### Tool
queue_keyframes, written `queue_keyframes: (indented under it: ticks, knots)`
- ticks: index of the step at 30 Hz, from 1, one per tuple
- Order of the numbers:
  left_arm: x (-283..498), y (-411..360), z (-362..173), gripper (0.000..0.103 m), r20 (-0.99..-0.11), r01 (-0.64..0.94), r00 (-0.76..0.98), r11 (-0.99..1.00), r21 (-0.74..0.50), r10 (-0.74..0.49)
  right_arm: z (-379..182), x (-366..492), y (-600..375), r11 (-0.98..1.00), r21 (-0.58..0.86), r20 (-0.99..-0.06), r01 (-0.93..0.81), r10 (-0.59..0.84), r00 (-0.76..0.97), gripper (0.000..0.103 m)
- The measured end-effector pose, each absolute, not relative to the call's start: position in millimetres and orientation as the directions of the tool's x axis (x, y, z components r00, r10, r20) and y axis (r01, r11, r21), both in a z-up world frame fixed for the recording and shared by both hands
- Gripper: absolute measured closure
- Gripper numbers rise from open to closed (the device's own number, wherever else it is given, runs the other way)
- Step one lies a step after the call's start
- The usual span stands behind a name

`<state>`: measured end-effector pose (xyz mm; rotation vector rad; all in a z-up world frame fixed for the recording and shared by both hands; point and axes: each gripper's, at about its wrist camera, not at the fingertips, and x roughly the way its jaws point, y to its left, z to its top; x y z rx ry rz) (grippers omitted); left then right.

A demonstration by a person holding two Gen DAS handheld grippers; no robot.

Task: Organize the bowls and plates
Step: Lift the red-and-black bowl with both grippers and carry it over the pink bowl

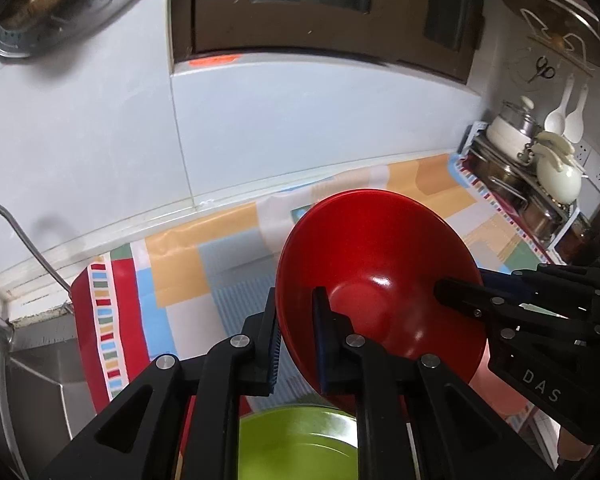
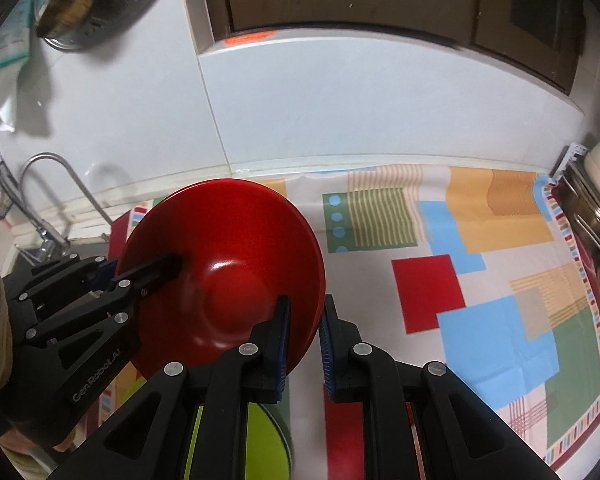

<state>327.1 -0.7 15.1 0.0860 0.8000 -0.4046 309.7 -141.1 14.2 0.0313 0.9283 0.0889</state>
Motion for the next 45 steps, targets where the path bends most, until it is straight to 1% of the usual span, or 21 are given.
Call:
queue_keyframes:
  ticks: [10, 19, 30, 45]
  knots:
    - [277, -47, 29, 0.087, -0.693, 0.391, 0.640, 0.917, -0.080, -0.333, 29, 258, -184, 0.995, 0.059, -0.770, -0.083, 0.098, 0.631, 0.088]
    - [241, -92, 23, 0.086, -0.705, 0.402, 0.619, 0.911, -0.094, -0.346, 31, 220, -230, 0.995, 0.056, -0.761, -0.079, 0.093, 0.642, 0.088]
    - [215, -139, -6, 0.085, -0.758, 0.392, 0.560, 0.913, -0.115, -0.335, 9, 192, -279, 0.995, 0.053, -0.782, -0.085, 0.095, 0.616, 0.088]
    - [209, -174, -52, 0.085, -0.827, 0.353, 0.488, 0.930, -0.105, -0.279, -32, 185, -312, 0.993, 0.054, -0.823, -0.107, 0.105, 0.559, 0.088]
